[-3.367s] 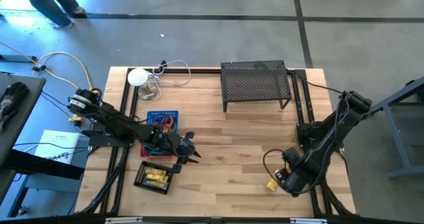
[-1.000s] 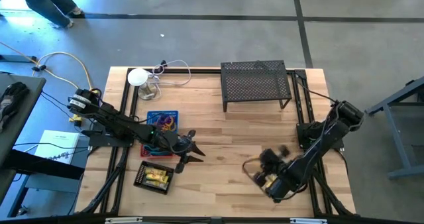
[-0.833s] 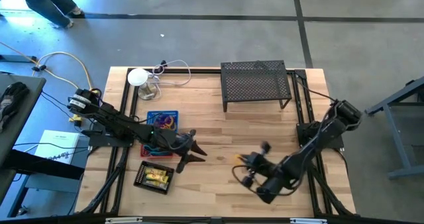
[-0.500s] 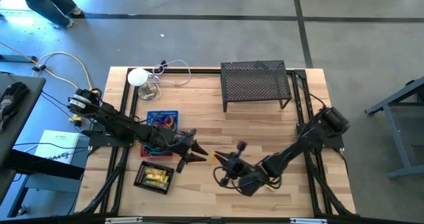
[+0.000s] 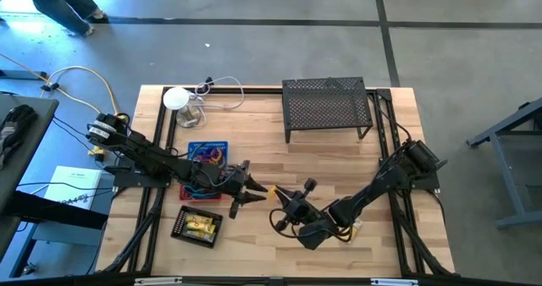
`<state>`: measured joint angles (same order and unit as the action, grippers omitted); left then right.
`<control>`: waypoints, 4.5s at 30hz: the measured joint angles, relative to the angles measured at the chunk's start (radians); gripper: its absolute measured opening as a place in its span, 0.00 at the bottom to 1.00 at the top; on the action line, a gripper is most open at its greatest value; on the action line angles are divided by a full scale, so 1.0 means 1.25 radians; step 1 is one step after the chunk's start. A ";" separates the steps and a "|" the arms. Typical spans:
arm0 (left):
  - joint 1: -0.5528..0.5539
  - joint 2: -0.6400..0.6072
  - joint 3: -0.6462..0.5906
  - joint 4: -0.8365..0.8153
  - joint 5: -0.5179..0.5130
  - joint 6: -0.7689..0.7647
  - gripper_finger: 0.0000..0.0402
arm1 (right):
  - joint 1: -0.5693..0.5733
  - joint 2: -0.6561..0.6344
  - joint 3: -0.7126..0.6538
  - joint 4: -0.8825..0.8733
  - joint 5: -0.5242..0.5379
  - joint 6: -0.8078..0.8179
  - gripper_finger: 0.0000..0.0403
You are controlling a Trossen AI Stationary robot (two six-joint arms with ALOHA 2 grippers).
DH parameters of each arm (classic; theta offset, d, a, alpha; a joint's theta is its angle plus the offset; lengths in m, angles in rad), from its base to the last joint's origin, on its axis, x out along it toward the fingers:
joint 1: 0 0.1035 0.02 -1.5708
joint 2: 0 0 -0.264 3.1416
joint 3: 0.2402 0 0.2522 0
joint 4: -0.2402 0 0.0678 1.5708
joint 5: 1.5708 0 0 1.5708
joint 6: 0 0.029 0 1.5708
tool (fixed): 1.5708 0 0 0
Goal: Pick & Place Office Desk Supplies
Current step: Put the yellow spring keychain into the blue bin, then put the yellow crayon box into the black bin
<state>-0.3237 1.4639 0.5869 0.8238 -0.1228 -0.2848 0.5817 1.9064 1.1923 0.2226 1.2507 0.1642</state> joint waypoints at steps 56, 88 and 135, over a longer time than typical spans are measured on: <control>-0.001 -0.007 0.001 -0.049 0.018 -0.010 0.02 | 0.012 -0.050 0.002 -0.022 -0.261 0.046 0.38; 0.159 -0.417 0.062 -1.222 -0.276 -0.323 0.04 | 0.051 -0.048 0.001 -0.121 -0.328 0.230 0.60; 0.046 -0.252 0.178 -0.853 -0.070 -0.089 0.28 | 0.123 -0.298 0.001 -0.558 -0.951 1.091 0.60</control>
<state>-0.2658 1.1490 0.8093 -0.2426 -0.2099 -0.3957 0.7356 1.5335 1.1932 -0.4748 0.0619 1.5277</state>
